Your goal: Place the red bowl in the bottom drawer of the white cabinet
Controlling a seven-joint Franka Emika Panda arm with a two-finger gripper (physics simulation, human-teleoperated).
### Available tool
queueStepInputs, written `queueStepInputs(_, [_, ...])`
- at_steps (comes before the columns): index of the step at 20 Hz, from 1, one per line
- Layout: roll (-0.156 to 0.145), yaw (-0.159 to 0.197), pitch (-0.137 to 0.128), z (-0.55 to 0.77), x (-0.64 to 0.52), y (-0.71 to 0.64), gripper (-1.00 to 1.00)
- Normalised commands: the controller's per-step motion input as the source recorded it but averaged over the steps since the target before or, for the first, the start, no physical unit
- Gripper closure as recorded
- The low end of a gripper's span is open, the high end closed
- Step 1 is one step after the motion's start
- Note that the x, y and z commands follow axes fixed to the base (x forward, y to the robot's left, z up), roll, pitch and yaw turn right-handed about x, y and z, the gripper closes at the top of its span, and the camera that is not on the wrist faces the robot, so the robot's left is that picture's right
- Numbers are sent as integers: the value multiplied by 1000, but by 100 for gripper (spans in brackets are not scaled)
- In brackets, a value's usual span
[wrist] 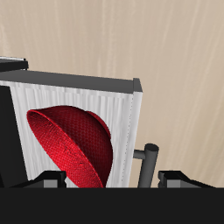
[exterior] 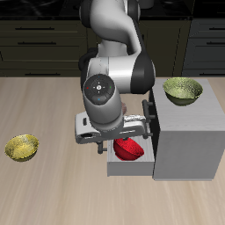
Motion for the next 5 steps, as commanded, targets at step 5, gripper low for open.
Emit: queueStepInputs(5, [10, -4, 6, 17, -6, -29, -100])
